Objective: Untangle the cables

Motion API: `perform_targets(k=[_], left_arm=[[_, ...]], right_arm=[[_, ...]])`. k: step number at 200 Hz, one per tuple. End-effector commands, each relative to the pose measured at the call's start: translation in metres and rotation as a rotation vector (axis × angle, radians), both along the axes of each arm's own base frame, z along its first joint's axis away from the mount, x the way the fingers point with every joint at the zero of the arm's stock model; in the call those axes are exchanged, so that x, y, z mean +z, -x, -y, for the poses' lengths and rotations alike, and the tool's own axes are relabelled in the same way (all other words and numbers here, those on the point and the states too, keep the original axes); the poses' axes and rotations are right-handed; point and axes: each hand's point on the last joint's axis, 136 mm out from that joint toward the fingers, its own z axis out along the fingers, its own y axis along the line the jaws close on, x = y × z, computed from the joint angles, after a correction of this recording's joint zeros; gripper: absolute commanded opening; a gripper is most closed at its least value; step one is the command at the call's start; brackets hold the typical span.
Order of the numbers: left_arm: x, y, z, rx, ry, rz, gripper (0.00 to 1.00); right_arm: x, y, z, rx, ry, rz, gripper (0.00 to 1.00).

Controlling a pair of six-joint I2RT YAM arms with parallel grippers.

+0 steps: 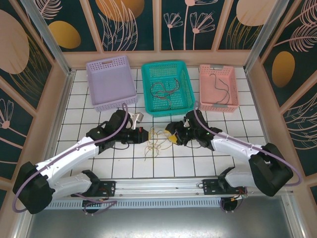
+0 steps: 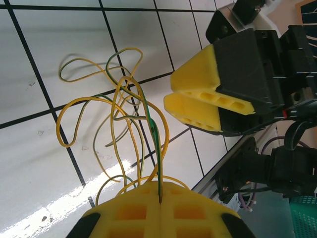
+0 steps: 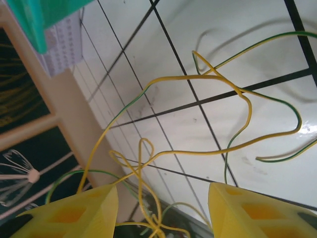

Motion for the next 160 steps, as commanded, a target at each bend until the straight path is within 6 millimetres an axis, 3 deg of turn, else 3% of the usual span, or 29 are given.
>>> perform_targets(k=[1,30,61,129,150,160], left_arm=[[0.016,-0.006,0.009,-0.024,0.031,0.058,0.00],[0.022,-0.007,0.010,-0.027,0.040,0.070,0.00],[0.028,-0.006,0.011,-0.029,0.052,0.075,0.00],[0.029,-0.005,0.009,-0.024,0.058,0.077,0.00],[0.031,-0.006,0.009,-0.021,0.064,0.079,0.00],[0.030,-0.005,0.009,-0.018,0.066,0.078,0.00]], right_arm=[[0.001,0.001,0.007,-0.117,-0.034,-0.076,0.52],[-0.011,0.010,0.018,-0.227,-0.090,-0.156,0.52],[-0.015,0.005,0.021,-0.340,-0.176,-0.196,0.53],[-0.016,-0.011,-0.015,-0.394,-0.302,-0.292,0.53],[-0.021,-0.014,-0.021,-0.402,-0.295,-0.302,0.47],[-0.022,-0.018,-0.020,-0.413,-0.286,-0.283,0.35]])
